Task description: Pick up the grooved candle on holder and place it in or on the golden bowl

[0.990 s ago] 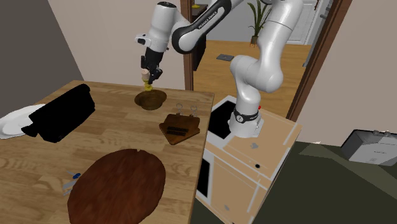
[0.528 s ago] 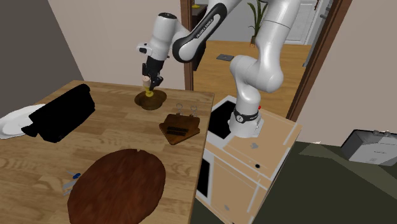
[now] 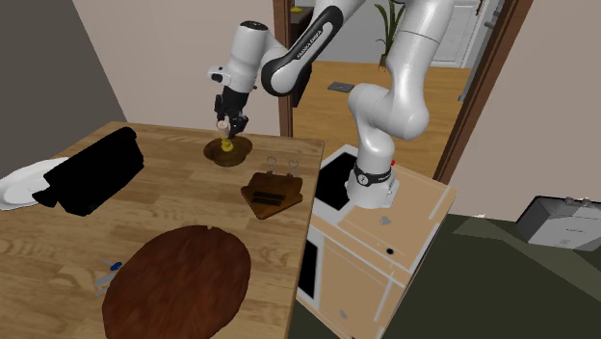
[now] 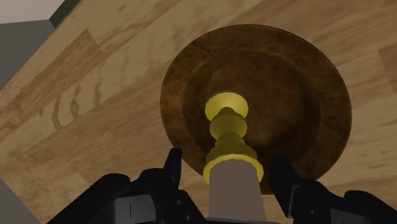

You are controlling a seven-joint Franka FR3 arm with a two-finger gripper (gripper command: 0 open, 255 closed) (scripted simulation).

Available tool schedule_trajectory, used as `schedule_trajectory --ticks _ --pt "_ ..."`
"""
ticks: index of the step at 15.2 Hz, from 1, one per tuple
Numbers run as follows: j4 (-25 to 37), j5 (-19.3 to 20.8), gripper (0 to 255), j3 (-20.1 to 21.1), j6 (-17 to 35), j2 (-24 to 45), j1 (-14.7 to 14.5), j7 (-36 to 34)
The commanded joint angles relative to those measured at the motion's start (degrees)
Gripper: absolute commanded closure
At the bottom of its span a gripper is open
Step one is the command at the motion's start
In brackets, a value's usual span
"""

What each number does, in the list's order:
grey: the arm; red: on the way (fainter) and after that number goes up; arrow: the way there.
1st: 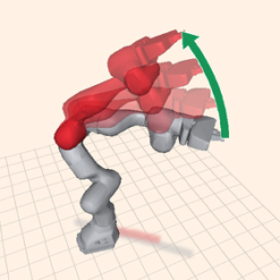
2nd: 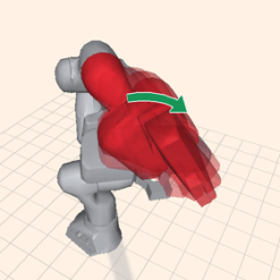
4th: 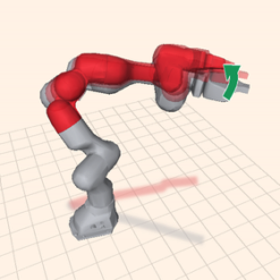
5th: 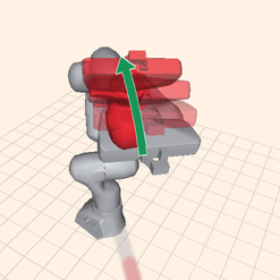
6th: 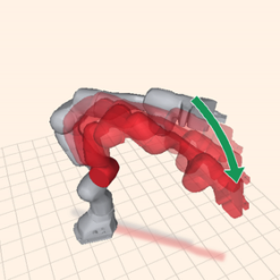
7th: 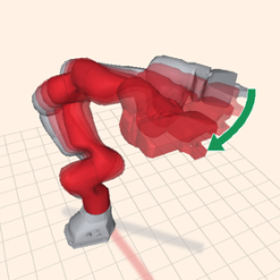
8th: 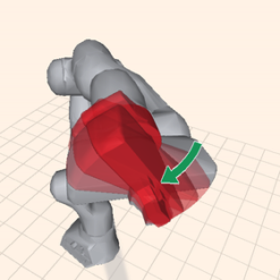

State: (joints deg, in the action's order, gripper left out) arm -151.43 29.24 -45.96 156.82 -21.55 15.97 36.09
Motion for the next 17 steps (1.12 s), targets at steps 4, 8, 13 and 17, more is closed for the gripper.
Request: schedule_trajectory --ticks 4,8,13,17 --pt "0.00 0.00 0 0.00 0.00 0.00 0.00 0.00" --pt "-0.03 1.96 0 4.48 -7.96 -7.79 3.31 -1.32" --pt "0.07 2.04 0 5.56 -10.00 -9.65 3.97 -1.41" --pt "0.07 2.04 0 5.56 -10.00 -9.65 3.97 -1.41"
